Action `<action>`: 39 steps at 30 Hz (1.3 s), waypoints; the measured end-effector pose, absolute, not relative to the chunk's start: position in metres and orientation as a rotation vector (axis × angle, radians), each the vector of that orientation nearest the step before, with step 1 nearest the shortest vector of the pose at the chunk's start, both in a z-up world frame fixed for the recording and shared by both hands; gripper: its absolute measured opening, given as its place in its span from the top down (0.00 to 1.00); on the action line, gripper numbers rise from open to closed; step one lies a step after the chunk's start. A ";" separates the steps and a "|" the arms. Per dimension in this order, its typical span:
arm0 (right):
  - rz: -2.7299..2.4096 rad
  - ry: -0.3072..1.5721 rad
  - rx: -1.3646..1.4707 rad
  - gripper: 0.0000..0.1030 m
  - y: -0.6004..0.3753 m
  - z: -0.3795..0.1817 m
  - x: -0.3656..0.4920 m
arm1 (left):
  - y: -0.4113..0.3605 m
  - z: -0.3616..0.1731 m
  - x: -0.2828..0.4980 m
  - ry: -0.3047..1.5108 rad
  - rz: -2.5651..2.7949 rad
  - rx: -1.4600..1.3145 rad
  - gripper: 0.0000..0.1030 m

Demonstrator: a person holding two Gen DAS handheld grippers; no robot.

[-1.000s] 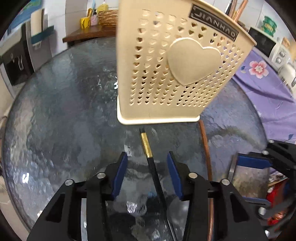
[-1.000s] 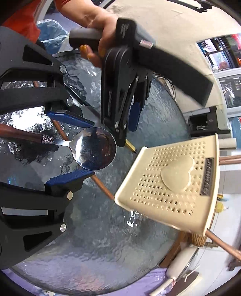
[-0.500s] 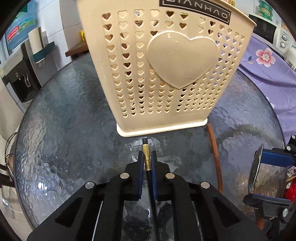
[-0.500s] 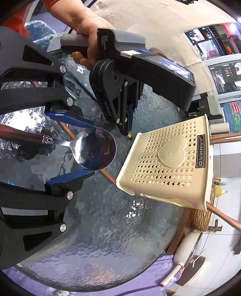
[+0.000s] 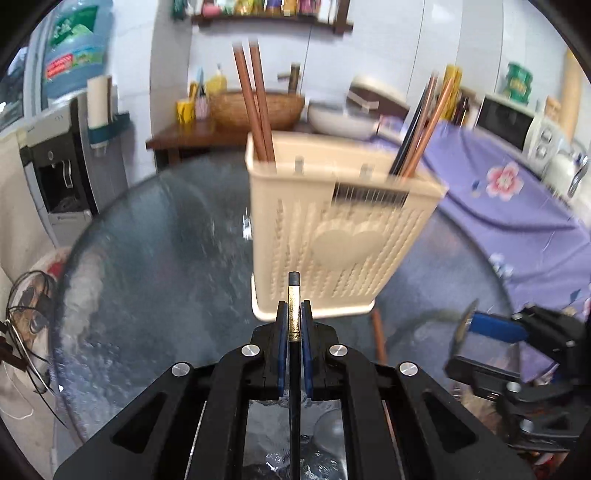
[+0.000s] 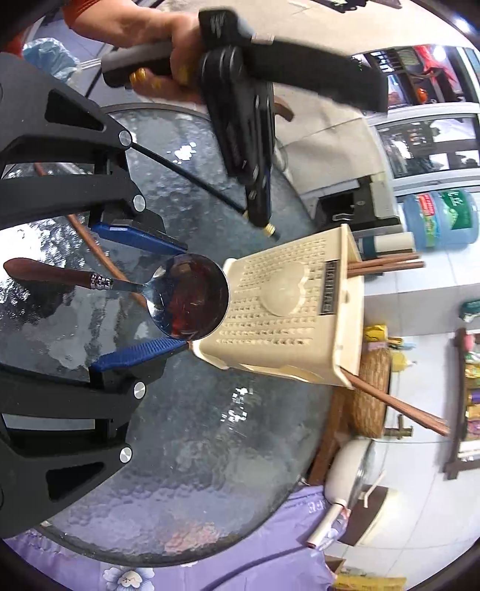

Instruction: Organize utensils

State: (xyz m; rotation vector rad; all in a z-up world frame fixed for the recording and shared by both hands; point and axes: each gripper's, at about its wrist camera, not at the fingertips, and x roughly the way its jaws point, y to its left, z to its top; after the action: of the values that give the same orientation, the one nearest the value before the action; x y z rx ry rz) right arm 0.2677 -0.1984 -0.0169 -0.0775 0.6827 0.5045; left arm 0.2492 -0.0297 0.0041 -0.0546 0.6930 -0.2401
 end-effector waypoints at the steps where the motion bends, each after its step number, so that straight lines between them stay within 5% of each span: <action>1: 0.502 0.671 -0.076 0.54 -0.198 -0.014 0.266 | -0.028 0.011 0.246 0.674 -0.241 -0.059 0.93; 26: 0.506 0.603 -0.064 0.55 -0.196 0.023 0.255 | -0.008 0.083 0.206 0.470 -0.282 -0.081 0.94; 29: 0.525 0.604 -0.055 0.89 -0.195 0.031 0.258 | -0.007 0.087 0.206 0.464 -0.285 -0.081 0.94; 39: 0.527 0.643 -0.103 0.83 -0.175 0.016 0.279 | -0.004 0.086 0.217 0.465 -0.269 -0.081 0.94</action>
State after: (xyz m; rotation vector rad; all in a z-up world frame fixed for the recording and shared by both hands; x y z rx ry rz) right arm 0.2787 -0.1747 0.0163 -0.1029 0.6434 0.5273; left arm 0.2171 -0.0038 0.0863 -0.0807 0.4647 -0.2691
